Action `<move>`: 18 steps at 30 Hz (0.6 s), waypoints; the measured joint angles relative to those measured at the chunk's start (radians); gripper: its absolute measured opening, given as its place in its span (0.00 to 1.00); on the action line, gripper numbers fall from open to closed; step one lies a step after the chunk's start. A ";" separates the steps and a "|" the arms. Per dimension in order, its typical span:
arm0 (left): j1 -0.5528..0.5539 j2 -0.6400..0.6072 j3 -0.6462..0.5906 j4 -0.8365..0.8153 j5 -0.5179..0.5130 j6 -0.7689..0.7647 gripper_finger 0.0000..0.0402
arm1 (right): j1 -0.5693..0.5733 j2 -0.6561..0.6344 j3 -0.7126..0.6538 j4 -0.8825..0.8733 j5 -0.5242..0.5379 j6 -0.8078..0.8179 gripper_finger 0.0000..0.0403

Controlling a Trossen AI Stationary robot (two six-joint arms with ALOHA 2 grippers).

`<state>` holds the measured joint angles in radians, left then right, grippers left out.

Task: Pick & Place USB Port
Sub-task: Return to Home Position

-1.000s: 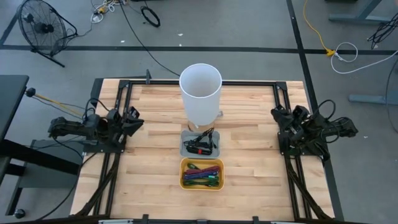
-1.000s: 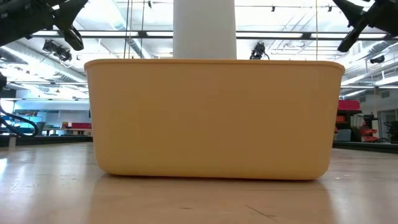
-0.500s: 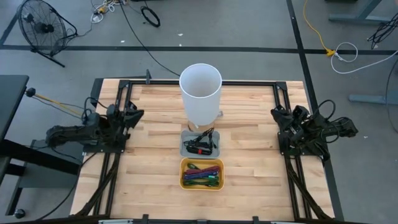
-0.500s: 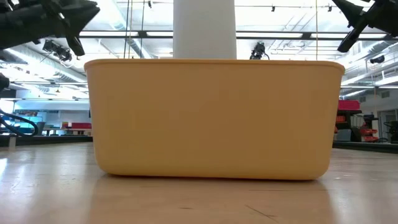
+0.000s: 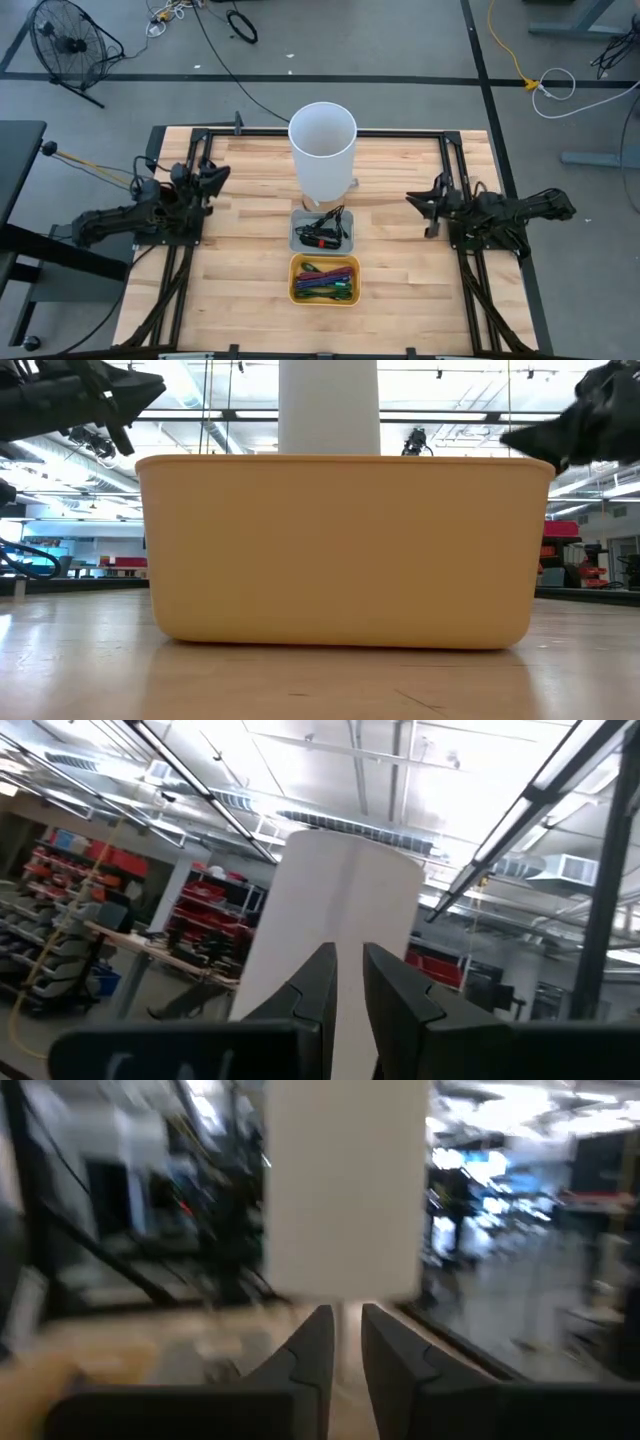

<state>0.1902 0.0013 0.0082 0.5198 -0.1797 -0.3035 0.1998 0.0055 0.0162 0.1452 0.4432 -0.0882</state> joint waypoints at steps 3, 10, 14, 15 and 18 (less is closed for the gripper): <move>0.021 0.000 0.000 -0.001 0.000 0.000 0.14 | 0.000 0.001 0.000 -0.086 0.054 0.001 0.15; 0.023 0.000 0.000 -0.001 0.000 0.000 0.14 | 0.000 0.011 0.000 -0.073 0.054 0.000 0.15; 0.023 0.000 0.000 -0.001 0.000 0.000 0.14 | 0.000 0.010 0.000 -0.073 0.055 0.001 0.15; 0.023 0.000 0.000 -0.001 0.000 0.000 0.14 | 0.000 0.010 0.000 -0.073 0.055 0.001 0.15; 0.026 0.000 0.000 -0.001 0.001 0.000 0.14 | 0.000 0.010 0.000 -0.073 0.055 0.000 0.15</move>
<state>0.2163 0.0013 0.0082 0.5190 -0.1791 -0.3035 0.2001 0.0160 0.0158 0.0723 0.4980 -0.0877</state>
